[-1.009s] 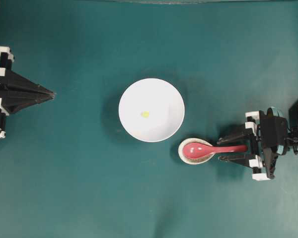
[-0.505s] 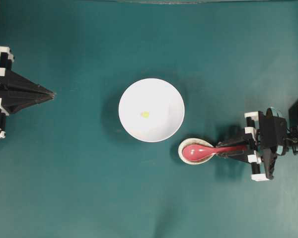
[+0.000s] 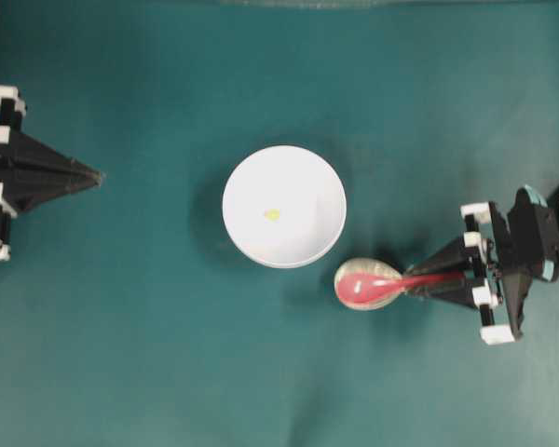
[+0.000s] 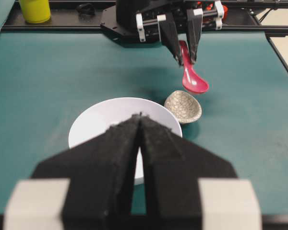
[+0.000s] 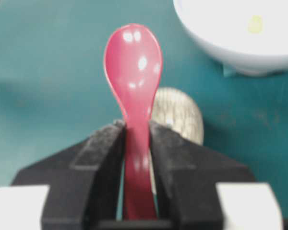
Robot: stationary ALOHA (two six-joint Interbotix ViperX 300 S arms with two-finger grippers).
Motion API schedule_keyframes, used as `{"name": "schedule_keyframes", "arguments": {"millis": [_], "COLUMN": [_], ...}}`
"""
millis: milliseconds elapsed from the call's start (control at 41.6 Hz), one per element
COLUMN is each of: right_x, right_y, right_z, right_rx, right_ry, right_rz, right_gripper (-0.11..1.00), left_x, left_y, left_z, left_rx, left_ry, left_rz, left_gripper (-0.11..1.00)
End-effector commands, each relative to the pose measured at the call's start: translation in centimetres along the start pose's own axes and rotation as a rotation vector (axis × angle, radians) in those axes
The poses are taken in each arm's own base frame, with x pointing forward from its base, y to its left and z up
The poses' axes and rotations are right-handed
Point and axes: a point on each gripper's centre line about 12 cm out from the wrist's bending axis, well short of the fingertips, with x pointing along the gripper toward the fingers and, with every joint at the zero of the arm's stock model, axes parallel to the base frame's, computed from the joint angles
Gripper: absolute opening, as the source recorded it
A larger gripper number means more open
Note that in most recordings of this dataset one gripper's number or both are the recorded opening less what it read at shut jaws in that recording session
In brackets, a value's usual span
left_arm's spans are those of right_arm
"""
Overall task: Scoop the yellow hexagonal prism block from the bowl with a spoon using the right arm.
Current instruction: 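Lift the pink spoon with the right gripper and carry it over the bowl, then lower the spoon into the bowl and scoop under the yellow block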
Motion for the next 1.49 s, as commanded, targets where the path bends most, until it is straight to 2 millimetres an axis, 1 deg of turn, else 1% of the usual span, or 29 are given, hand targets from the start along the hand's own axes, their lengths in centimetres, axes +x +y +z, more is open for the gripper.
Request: {"name": "schedule_keyframes", "arguments": {"millis": [0,192,360,649,769,937,1177,1466], "right_x": [0.4,0.8,1.0,1.7,2.1,3.4,6.2,8.6], "right_y": [0.4,-0.5,-2.0,-4.9,-6.4,-7.3,-7.7,-8.5], "right_z": [2.1,5.6,8.5,12.0,13.3,13.6,13.3,12.2], "right_rx": [0.025,0.067,0.126,0.196,0.230,0.243,0.238,0.235], "right_ry": [-0.005,0.066,0.152,0.301,0.351,0.438,0.592,0.671], "right_rz": [0.009,-0.014,-0.049,-0.110,-0.142,-0.152,-0.141,-0.149], "right_gripper": [0.22,0.22,0.22,0.22,0.22,0.22,0.22,0.22], "left_x": [0.1,-0.1,-0.3,-0.3,-0.3,-0.3,-0.3,-0.2], "left_y": [0.0,0.0,0.0,0.0,0.0,0.0,0.0,0.0], "left_z": [0.9,1.1,1.3,0.9,0.9,0.9,0.9,0.9], "left_rx": [0.006,0.006,0.006,0.008,0.006,0.008,0.008,0.008], "left_ry": [-0.028,-0.035,-0.040,-0.008,-0.006,-0.008,-0.008,-0.006], "left_rz": [0.001,0.002,0.002,0.002,0.002,0.002,0.002,0.002], "left_gripper": [0.01,0.01,0.01,0.01,0.01,0.01,0.01,0.01]}}
